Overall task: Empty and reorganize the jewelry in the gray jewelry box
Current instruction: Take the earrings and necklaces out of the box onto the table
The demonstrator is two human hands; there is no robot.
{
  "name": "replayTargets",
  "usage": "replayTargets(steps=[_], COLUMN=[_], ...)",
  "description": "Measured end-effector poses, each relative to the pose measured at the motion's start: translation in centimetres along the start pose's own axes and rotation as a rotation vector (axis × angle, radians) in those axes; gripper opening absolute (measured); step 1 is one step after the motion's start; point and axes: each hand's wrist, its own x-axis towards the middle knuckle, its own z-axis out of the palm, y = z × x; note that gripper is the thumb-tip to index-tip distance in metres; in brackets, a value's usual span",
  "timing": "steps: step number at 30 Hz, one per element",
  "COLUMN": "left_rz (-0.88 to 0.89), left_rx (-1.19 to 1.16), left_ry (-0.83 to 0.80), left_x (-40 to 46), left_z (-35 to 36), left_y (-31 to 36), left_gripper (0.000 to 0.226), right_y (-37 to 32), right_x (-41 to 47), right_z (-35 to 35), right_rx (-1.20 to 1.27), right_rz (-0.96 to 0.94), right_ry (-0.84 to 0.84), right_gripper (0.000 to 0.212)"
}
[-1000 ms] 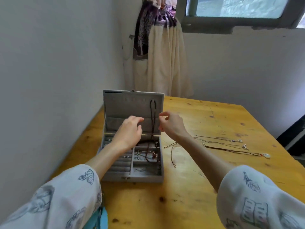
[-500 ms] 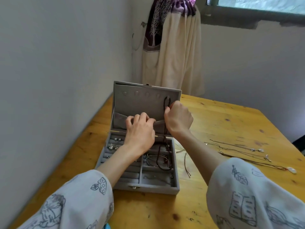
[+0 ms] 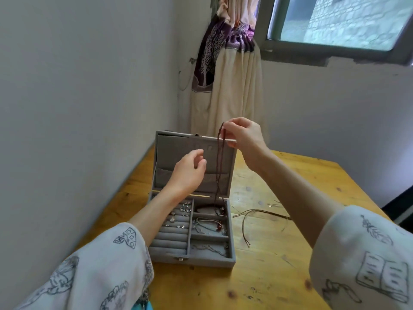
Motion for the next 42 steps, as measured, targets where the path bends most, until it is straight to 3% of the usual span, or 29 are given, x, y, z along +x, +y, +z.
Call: replayTargets(steps=[5, 9, 13, 15, 20, 28, 36, 38, 42], left_rz=[0.131, 0.115, 0.060, 0.020, -0.019, -0.102, -0.233, -0.256, -0.282], left_rx=[-0.254, -0.422, -0.452, -0.390, -0.136, -0.058, -0.104, -0.125, -0.139], left_ry=[-0.104, -0.157, -0.172, -0.247, -0.433, -0.552, -0.468, -0.418, -0.323], left_x=[-1.4, -4.0, -7.2, -8.9, -12.6, -15.0, -15.3, -15.3, -13.9], left_z=[-2.4, -3.6, -4.2, -4.3, -3.6, -1.1, 4.0, 6.3, 10.3], left_y=[5.8, 9.6, 10.5, 10.5, 9.1, 7.8, 6.5, 6.2, 6.0], left_gripper=[0.056, 0.021, 0.015, 0.014, 0.013, 0.013, 0.015, 0.012, 0.013], right_y=[-5.1, -8.7, -9.7, -8.5, -4.5, 0.8, 5.9, 7.0, 8.8], right_x=[-3.0, -6.0, -9.4, -11.2, -14.8, -18.6, -21.9, -22.3, -21.4], right_z=[-1.3, -3.2, -6.5, -8.1, -13.6, -22.0, -27.5, -28.3, -29.5], right_rx=[-0.078, -0.072, 0.239, 0.251, 0.223, 0.219, 0.139, 0.030, -0.276], right_rz=[-0.109, -0.137, 0.128, 0.249, 0.401, 0.566, 0.584, 0.584, 0.559], right_ry=[-0.129, -0.138, -0.292, -0.326, -0.169, -0.064, 0.152, 0.150, 0.151], right_gripper=[0.013, 0.013, 0.024, 0.025, 0.023, 0.015, 0.010, 0.004, 0.014])
